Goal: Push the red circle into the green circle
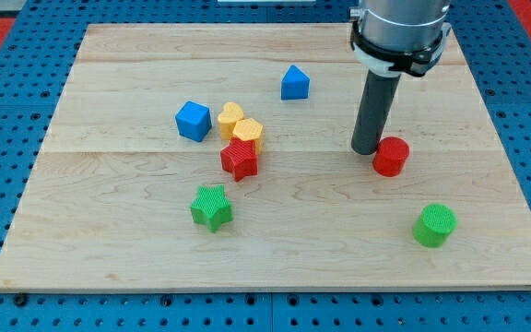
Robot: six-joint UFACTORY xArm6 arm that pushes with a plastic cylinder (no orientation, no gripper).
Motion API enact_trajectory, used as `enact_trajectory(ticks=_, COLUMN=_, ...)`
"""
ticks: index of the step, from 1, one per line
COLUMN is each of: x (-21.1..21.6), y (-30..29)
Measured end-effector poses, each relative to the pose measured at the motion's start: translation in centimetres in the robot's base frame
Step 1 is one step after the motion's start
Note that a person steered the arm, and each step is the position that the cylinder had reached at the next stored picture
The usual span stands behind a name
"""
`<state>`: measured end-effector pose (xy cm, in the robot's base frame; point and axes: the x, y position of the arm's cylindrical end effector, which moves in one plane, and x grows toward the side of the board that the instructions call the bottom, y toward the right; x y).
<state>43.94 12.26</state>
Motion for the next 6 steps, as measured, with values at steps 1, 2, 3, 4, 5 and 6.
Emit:
enact_trajectory(ticks=1, x=0.2, y=2.7)
enact_trajectory(ticks=2, x=2.8, y=6.0)
enact_trajectory(ticks=3, x=1.6, y=6.0)
enact_trajectory(ticks=4, x=1.2, y=9.3)
enact_trajectory(ticks=5, x=3.5, y=9.4)
enact_trajectory(ticks=6, x=5.2, y=7.9)
